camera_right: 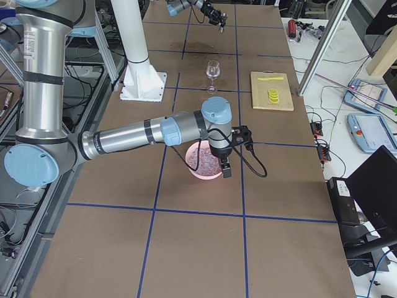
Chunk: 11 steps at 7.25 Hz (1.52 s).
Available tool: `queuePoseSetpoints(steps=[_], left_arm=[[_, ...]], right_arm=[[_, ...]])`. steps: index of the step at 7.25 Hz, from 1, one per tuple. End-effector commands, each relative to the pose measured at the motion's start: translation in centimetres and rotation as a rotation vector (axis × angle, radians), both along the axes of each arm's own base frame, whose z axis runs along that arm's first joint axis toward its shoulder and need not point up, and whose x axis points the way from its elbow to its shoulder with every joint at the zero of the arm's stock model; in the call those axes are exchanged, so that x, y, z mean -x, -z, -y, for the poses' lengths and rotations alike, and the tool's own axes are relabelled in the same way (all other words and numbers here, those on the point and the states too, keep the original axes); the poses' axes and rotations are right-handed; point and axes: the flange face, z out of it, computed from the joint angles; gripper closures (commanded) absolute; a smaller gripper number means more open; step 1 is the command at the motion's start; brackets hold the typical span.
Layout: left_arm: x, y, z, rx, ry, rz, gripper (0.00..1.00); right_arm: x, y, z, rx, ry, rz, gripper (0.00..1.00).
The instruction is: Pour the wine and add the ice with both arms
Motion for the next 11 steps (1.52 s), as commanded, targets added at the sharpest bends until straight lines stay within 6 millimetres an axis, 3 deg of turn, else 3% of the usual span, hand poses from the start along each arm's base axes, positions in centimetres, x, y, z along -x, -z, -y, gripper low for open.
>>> queuePoseSetpoints(steps=[1, 2, 5, 8, 11], left_arm=[[-3.6, -3.4, -2.3, 0.089, 0.058, -0.082, 1.00], [-4.9, -4.7, -3.3, 0.108, 0.082, -0.099, 1.00], [-8.4, -4.9, -4.5, 0.084, 0.151, -0.135, 1.00], [-9.7, -6.6, -4.8, 0.080, 0.160, -0.101, 1.00], [-10.6, -6.8, -5.3, 0.083, 0.145, -0.101, 1.00]], right_arm=[[0.0, 0.1, 0.0, -0.001, 0.000, 0.000, 0.00], [0.0, 0.2, 0.0, -0.003, 0.000, 0.000, 0.00], [0.0, 0.2, 0.0, -0.003, 0.000, 0.000, 0.00], [0.0, 0.2, 0.0, -0.003, 0.000, 0.000, 0.00], [0.0, 0.1, 0.0, -0.003, -0.001, -0.001, 0.00]])
